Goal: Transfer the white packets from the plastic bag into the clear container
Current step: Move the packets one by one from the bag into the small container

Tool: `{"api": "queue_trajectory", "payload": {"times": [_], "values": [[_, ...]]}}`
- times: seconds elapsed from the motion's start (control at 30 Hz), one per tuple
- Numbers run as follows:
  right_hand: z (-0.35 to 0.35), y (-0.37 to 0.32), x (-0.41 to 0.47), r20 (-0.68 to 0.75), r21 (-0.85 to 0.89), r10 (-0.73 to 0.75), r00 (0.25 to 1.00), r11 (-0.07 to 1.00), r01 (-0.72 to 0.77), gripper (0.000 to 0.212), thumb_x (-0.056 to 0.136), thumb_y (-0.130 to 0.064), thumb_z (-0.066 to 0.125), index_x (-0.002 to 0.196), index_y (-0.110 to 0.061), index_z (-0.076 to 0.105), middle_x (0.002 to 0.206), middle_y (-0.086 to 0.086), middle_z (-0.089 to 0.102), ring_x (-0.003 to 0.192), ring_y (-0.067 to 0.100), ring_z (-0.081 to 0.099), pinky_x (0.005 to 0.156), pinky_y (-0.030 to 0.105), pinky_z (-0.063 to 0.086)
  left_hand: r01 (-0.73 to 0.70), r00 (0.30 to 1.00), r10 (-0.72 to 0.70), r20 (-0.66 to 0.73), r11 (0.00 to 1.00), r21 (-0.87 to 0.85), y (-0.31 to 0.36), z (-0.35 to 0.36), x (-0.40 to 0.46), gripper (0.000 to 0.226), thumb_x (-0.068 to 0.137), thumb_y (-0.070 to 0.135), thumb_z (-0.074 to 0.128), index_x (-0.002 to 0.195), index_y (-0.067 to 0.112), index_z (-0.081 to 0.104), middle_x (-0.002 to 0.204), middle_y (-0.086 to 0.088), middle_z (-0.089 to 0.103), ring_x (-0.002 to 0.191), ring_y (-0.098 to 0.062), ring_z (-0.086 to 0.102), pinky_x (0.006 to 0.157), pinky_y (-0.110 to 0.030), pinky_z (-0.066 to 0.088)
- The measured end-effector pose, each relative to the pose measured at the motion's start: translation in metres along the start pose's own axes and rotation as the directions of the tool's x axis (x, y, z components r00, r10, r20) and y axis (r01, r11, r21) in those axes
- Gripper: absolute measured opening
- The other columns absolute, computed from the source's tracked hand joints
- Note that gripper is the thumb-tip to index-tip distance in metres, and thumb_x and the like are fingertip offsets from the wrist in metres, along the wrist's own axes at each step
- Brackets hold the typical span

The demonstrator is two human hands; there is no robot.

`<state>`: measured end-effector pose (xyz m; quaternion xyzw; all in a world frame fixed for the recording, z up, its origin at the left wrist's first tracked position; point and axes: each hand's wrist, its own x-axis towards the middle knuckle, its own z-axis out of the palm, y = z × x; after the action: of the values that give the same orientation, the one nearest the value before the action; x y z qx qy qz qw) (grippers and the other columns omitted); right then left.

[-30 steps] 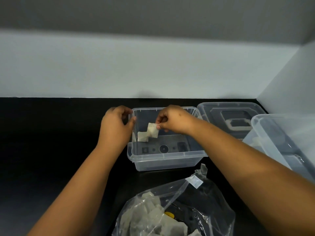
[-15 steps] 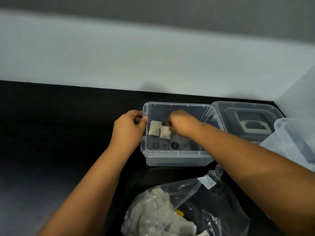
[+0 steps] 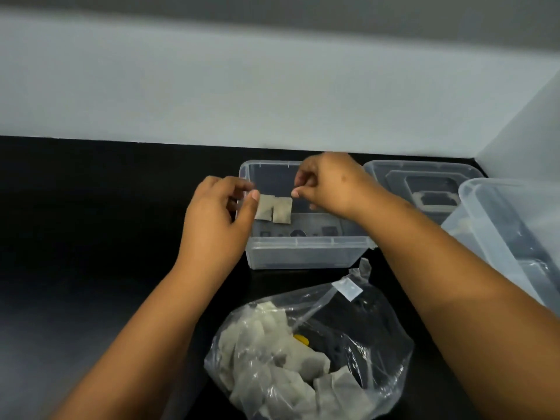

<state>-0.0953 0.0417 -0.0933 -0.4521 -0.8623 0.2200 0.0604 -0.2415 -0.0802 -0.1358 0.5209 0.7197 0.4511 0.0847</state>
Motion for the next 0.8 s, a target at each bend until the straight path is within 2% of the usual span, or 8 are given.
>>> {"api": "queue_trajectory", "payload": {"times": [0.13, 0.23, 0.3, 0.4, 0.5, 0.6, 0.7, 0.8], "values": [[-0.016, -0.007, -0.065, 0.092, 0.132, -0.017, 0.996, 0.991, 0.004, 0.009, 0.085, -0.03, 0.072, 0.085, -0.021, 0.068, 0.066, -0.003, 0.07, 0.06, 0.007, 0.068, 0.063, 0.025, 0.054, -0.106, 0.967, 0.116, 0.228, 0.993, -0.055, 0.017, -0.007, -0.038, 0.008, 0.09, 0.03, 0.061, 0.088, 0.025, 0.067, 0.081, 0.012, 0.059, 0.078, -0.004, 0.057, 0.065, -0.008, 0.041], [-0.006, 0.006, -0.107, 0.341, 0.165, -0.045, 0.939, 0.986, -0.013, 0.006, 0.085, -0.024, 0.072, 0.082, -0.019, 0.069, 0.066, 0.001, 0.072, 0.056, 0.005, 0.068, 0.059, 0.023, 0.053, -0.144, 0.83, 0.152, 0.537, 0.988, -0.058, 0.014, -0.006, -0.065, 0.01, 0.087, 0.035, 0.063, 0.084, 0.027, 0.069, 0.08, 0.013, 0.061, 0.08, -0.003, 0.059, 0.066, -0.012, 0.045], [0.015, 0.018, -0.127, 0.51, 0.147, -0.029, 0.859, 0.988, -0.053, 0.003, 0.086, -0.02, 0.069, 0.083, -0.019, 0.07, 0.074, 0.002, 0.073, 0.063, 0.011, 0.071, 0.059, 0.023, 0.054, -0.218, 0.733, 0.182, 0.655, 0.976, -0.027, 0.008, -0.002, -0.081, 0.011, 0.086, 0.038, 0.065, 0.083, 0.029, 0.07, 0.083, 0.013, 0.06, 0.083, -0.002, 0.058, 0.067, -0.01, 0.043], [0.058, 0.034, -0.141, 0.582, 0.046, 0.017, 0.813, 0.997, -0.054, 0.007, 0.086, -0.016, 0.066, 0.084, -0.021, 0.071, 0.077, 0.0, 0.074, 0.068, 0.016, 0.073, 0.07, 0.032, 0.06, -0.292, 0.72, 0.185, 0.669, 0.955, 0.05, 0.003, 0.004, -0.102, 0.005, 0.082, 0.039, 0.069, 0.086, 0.036, 0.071, 0.087, 0.017, 0.056, 0.09, 0.001, 0.05, 0.075, -0.011, 0.038], [0.093, 0.041, -0.146, 0.504, 0.051, 0.015, 0.863, 0.998, -0.047, 0.011, 0.085, -0.014, 0.067, 0.09, -0.021, 0.073, 0.08, -0.006, 0.07, 0.075, 0.015, 0.07, 0.076, 0.033, 0.059, -0.319, 0.745, 0.159, 0.648, 0.938, 0.137, 0.001, 0.009, -0.113, 0.009, 0.081, 0.034, 0.07, 0.09, 0.037, 0.071, 0.09, 0.017, 0.053, 0.089, -0.002, 0.043, 0.075, -0.016, 0.035], [0.112, 0.038, -0.148, 0.368, 0.079, -0.053, 0.928, 0.997, 0.025, 0.018, 0.085, -0.022, 0.07, 0.103, -0.022, 0.072, 0.095, -0.004, 0.067, 0.088, 0.014, 0.065, 0.082, 0.033, 0.055, -0.301, 0.784, 0.12, 0.609, 0.932, 0.204, 0.001, 0.01, -0.118, 0.011, 0.081, 0.031, 0.072, 0.091, 0.035, 0.071, 0.091, 0.015, 0.053, 0.091, -0.006, 0.043, 0.075, -0.017, 0.035], [0.122, 0.034, -0.15, 0.353, 0.051, -0.114, 0.929, 0.993, 0.102, 0.028, 0.085, -0.032, 0.07, 0.112, -0.026, 0.066, 0.105, -0.003, 0.055, 0.096, 0.016, 0.058, 0.084, 0.034, 0.051, -0.283, 0.813, 0.1, 0.574, 0.929, 0.239, 0.0, 0.009, -0.122, 0.014, 0.081, 0.029, 0.072, 0.094, 0.033, 0.071, 0.092, 0.014, 0.053, 0.092, -0.008, 0.045, 0.076, -0.019, 0.037], [0.123, 0.036, -0.151, 0.351, -0.011, -0.095, 0.931, 0.994, 0.106, 0.034, 0.081, -0.037, 0.072, 0.111, -0.024, 0.063, 0.104, -0.002, 0.052, 0.096, 0.019, 0.057, 0.083, 0.035, 0.051, -0.259, 0.823, 0.075, 0.564, 0.932, 0.254, 0.0, 0.007, -0.126, 0.014, 0.083, 0.031, 0.07, 0.097, 0.034, 0.07, 0.095, 0.013, 0.053, 0.093, -0.007, 0.043, 0.076, -0.019, 0.035]]}}
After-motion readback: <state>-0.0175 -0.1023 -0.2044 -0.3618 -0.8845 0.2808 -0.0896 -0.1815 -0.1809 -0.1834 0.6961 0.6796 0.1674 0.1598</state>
